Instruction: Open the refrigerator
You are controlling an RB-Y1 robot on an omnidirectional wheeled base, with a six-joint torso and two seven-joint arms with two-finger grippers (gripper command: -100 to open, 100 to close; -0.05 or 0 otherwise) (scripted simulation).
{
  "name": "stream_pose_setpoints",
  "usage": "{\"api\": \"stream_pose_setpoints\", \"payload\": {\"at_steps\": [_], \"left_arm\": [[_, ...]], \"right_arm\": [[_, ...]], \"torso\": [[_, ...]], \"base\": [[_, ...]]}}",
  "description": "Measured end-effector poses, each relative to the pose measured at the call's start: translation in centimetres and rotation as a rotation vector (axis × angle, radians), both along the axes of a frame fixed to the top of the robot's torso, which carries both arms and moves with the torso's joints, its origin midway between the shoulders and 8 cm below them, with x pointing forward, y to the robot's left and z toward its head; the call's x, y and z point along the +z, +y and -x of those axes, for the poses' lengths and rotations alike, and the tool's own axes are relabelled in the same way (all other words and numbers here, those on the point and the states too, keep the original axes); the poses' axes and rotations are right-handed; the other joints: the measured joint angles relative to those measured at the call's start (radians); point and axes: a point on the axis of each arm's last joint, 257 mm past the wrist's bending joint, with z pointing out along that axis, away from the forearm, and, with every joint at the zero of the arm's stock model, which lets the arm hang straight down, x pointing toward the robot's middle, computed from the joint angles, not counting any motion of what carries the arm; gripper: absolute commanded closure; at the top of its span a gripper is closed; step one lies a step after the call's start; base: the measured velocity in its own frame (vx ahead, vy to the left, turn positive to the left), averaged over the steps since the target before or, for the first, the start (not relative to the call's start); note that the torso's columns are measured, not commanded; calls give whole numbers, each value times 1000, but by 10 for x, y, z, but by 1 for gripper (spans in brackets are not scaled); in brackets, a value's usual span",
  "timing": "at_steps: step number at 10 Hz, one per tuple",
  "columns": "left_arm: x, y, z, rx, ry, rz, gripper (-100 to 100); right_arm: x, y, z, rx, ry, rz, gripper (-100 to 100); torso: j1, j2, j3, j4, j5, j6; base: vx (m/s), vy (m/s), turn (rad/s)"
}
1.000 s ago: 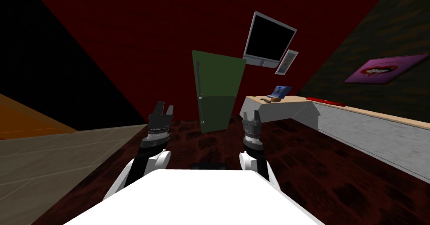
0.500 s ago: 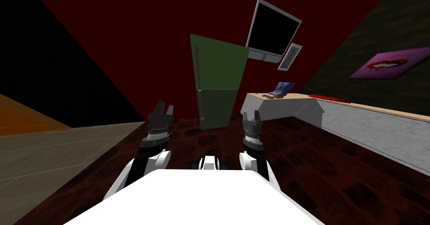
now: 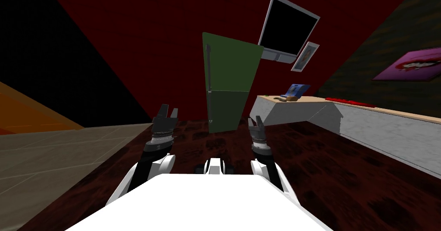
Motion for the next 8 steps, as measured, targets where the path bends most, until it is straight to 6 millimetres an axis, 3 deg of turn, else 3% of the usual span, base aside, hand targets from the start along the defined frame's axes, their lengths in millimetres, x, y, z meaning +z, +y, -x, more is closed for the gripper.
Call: {"api": "stream_pose_setpoints", "payload": {"at_steps": [5, 8], "left_arm": [[0, 0, 0, 0, 0, 0, 0], [0, 0, 0, 0, 0, 0, 0]], "right_arm": [[-51, -21, -16, -36, 143, 195, -100], [-71, -38, -19, -57, 208, 297, -100]], "torso": [[5, -2, -1, 0, 1, 0], [-2, 0, 0, 0, 0, 0]], "base": [[28, 163, 80], [36, 156, 71]]}}
